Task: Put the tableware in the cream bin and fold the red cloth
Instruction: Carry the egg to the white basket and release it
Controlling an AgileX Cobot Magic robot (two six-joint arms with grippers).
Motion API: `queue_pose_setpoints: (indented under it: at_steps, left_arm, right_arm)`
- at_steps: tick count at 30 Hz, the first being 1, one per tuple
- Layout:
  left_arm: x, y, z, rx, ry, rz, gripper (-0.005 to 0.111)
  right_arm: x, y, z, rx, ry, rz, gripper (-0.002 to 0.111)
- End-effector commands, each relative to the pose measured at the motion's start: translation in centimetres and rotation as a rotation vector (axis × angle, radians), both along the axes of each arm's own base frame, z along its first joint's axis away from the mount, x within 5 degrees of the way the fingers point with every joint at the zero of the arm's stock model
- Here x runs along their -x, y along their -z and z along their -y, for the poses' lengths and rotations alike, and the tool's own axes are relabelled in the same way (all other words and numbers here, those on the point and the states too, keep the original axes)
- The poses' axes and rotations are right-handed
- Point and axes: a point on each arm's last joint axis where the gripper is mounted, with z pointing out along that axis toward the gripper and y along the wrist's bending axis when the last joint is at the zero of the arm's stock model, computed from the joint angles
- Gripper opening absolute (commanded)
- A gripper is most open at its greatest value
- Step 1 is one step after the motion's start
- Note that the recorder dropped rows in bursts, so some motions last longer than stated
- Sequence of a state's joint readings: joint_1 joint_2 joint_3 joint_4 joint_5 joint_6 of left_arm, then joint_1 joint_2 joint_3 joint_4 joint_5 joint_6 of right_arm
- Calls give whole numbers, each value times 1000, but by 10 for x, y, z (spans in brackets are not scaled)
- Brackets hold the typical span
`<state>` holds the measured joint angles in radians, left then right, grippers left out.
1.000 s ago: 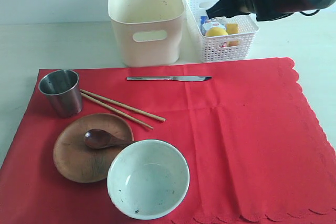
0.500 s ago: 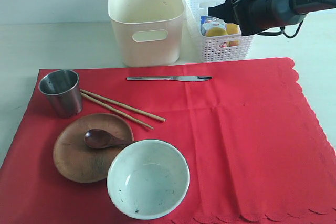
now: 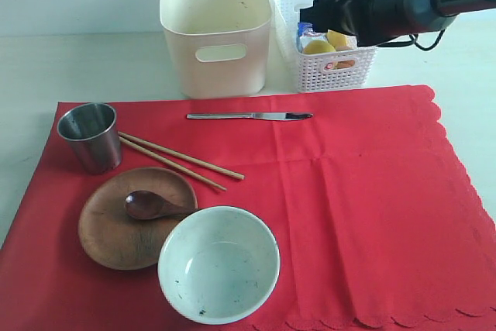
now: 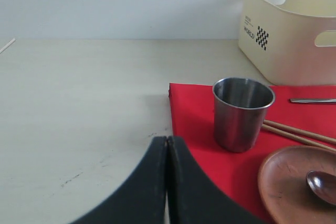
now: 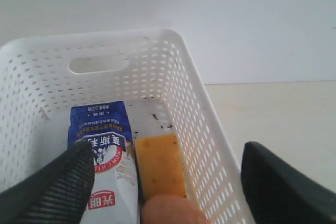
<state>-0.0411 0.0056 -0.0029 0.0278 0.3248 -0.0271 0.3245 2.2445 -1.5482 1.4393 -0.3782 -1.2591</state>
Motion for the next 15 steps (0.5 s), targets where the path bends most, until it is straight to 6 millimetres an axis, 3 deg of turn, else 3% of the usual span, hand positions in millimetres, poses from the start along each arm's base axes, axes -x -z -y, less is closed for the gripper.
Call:
queue_pose_setpoints:
  at_steps: [1,7,10,15]
  left_arm:
    - [0,0,0,-4,-3,8,0]
    - [0,0,0,-4,-3,8,0]
    - [0,0,0,-4,-3,8,0]
    - [0,0,0,-4,-3,8,0]
  right_arm:
    - [8,-40,1,30,-26,-8,74]
    - [30,-93,11,193,-12,40,65]
    - [47,-114,11,244,26,60,49]
    - [77,-152,8,335,135,98,10]
